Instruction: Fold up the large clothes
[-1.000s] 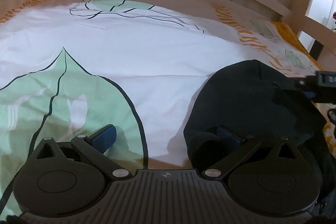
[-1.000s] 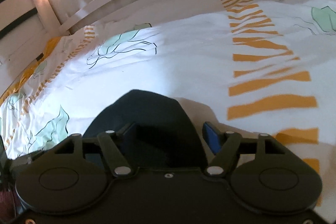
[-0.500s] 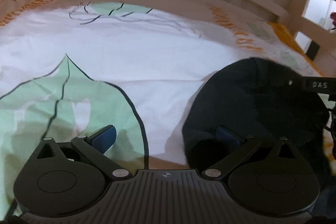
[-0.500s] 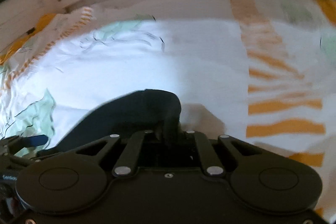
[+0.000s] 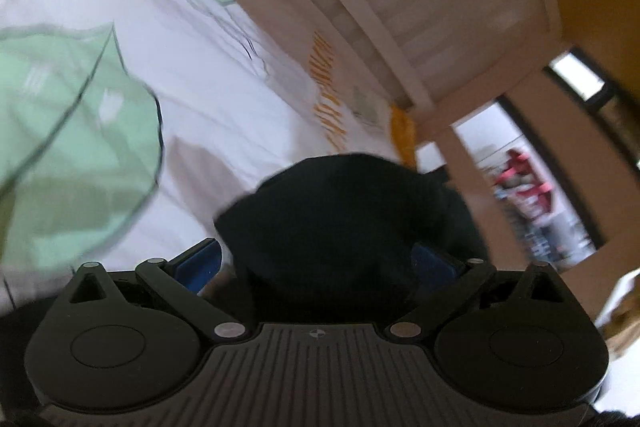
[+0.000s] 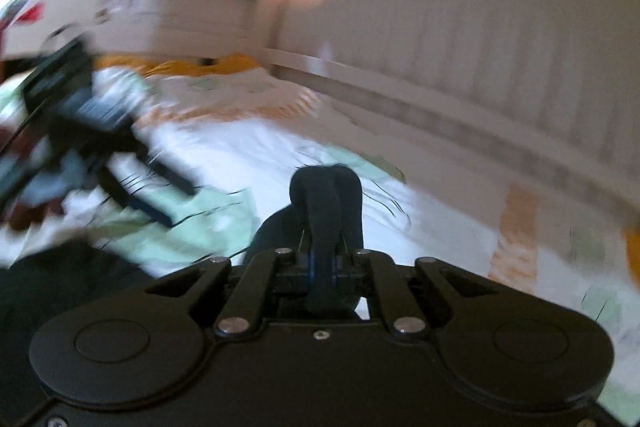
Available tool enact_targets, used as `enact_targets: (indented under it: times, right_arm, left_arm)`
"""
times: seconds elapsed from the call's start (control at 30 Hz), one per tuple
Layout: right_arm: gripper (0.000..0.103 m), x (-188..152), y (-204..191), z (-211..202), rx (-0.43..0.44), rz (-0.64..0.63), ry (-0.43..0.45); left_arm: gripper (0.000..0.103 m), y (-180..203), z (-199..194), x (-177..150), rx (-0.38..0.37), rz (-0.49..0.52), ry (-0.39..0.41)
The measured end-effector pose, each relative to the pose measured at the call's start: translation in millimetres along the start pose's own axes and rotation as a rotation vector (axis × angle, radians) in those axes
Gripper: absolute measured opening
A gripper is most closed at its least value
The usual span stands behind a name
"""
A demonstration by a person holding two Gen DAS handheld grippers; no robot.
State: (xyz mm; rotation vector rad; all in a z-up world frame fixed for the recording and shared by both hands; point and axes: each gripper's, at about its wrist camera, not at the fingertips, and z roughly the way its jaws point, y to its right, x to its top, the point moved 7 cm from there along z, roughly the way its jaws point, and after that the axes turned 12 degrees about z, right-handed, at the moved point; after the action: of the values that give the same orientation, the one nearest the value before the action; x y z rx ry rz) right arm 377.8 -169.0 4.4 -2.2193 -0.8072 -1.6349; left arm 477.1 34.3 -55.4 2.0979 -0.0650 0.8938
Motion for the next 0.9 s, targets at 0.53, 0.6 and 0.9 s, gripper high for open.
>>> enact_targets:
  times: [0.53, 0.6, 0.9]
  right_arm:
    - [0.018, -121, -159, -92, 0.186, -0.475, -0.202]
    - [0.02, -113, -153, -92, 0.156, -0.377, -0.198]
    - [0.056, -69, -89, -103, 0.045, 0.398, -0.229]
  left_arm:
    - [0.103, -12, 5, -104, 0.045, -0.098, -0.198]
    - [0.103, -11, 6, -108, 0.059, -0.076, -0.188]
    - [0.103, -4, -15, -110, 0.096, 0.025, -0.136]
